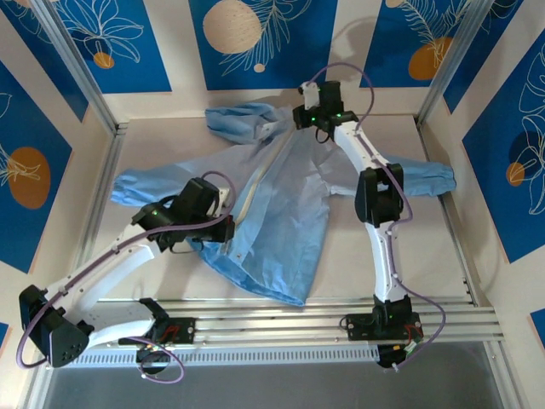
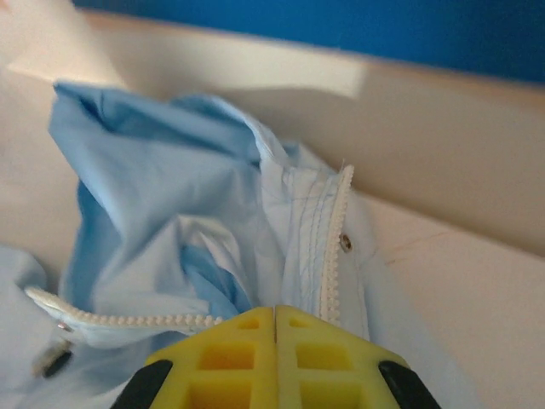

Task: Zip up the jacket

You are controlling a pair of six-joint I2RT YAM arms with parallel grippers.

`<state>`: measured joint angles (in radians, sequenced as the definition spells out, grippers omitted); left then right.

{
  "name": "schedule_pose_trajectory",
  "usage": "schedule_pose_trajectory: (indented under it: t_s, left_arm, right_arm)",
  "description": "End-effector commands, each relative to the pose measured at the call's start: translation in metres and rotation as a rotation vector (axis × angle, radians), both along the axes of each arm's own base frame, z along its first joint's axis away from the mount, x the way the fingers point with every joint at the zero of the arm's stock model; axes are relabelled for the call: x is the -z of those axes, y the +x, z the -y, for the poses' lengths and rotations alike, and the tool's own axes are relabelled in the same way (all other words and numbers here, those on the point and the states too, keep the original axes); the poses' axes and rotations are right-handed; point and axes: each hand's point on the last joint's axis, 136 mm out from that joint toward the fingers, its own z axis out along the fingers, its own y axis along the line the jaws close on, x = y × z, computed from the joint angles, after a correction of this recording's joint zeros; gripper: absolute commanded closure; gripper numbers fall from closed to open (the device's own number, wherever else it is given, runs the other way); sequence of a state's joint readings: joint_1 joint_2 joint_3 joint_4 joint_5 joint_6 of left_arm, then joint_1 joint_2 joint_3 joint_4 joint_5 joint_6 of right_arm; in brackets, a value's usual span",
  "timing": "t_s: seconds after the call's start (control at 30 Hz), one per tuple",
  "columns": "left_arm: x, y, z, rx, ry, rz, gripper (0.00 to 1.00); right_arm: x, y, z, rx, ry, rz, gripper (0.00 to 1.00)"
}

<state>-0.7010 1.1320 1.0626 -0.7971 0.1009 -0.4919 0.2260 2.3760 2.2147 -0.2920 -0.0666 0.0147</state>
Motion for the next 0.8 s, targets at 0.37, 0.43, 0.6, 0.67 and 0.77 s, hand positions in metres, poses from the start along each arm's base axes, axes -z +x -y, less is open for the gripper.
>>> schedule_pose_trajectory:
  t_s: [0.37,0.43,0.6,0.67,0.77]
  left_arm:
    - [0.079,-0.032,-0.058,-0.133,0.019,-0.390,1.00]
    - [0.092,-0.040,-0.054,-0.134,-0.006,-0.445,1.00]
    - [0.102,-0.055,-0.062,-0.156,0.009,-0.478,1.00]
    - [0.100,-0.060,-0.065,-0.156,0.005,-0.473,1.00]
    - [0.098,-0.066,-0.066,-0.156,-0.015,-0.459,1.00]
  right_arm:
    - [0.026,0.016,0.046,0.101,-0.053,0.039,1.00]
    - [0.047,0.017,0.046,0.095,-0.073,0.000,1.00]
    - [0.076,0.019,0.047,0.090,-0.112,-0.035,1.00]
    - [0.075,0.021,0.046,0.091,-0.113,-0.027,1.00]
    - [0.069,0.026,0.046,0.099,-0.111,-0.009,1.00]
